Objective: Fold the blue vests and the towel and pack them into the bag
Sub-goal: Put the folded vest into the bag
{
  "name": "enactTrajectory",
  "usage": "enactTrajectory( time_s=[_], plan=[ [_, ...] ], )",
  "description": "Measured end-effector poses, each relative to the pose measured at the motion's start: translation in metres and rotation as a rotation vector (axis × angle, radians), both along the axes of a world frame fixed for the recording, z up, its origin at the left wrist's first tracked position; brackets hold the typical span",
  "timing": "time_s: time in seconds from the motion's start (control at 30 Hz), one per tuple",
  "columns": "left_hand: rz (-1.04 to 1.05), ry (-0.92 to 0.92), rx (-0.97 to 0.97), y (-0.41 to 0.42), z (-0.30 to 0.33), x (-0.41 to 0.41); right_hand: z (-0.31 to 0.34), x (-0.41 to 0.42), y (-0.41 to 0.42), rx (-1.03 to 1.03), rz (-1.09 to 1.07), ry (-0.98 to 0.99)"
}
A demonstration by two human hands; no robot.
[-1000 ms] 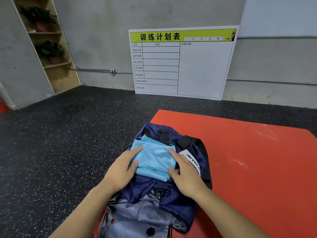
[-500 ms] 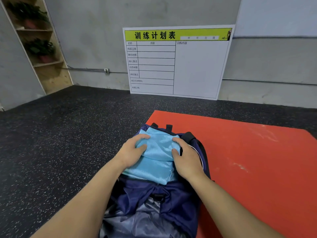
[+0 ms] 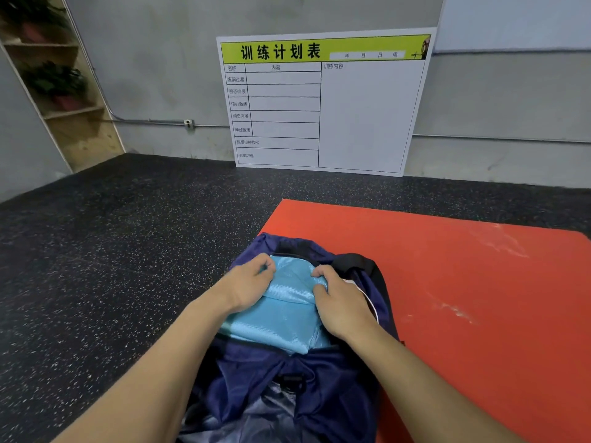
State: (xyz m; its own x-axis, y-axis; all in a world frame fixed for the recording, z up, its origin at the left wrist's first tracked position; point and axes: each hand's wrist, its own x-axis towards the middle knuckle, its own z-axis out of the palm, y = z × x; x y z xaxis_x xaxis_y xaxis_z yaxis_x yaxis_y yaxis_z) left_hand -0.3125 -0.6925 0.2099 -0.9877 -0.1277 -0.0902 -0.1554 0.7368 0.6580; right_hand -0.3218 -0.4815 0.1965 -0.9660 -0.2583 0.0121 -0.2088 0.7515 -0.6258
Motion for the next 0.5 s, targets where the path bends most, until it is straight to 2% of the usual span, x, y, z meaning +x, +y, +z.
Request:
enactTrajectory(
  time_s=[0.07,0.2,0.27,0.5],
  plan=[
    [-0.013,0.024,0.017,0.003,-0.005,0.000,0.001,0.002,-0.001,0.013,0.017,0.030],
    [-0.088,0.244,-0.004,0.000,-0.019,0.003,0.004,-0.001,-0.003,0.041,0.060,0.096],
    [-0.115,0.276,-0.047,-0.002,-0.022,0.004,0.005,-0.004,-0.005,0.102,0.057,0.111],
    [-0.109,0.102,-0.165,-0.008,-0.013,-0.001,0.003,-0.012,-0.010,0.168,0.021,0.116]
  ],
)
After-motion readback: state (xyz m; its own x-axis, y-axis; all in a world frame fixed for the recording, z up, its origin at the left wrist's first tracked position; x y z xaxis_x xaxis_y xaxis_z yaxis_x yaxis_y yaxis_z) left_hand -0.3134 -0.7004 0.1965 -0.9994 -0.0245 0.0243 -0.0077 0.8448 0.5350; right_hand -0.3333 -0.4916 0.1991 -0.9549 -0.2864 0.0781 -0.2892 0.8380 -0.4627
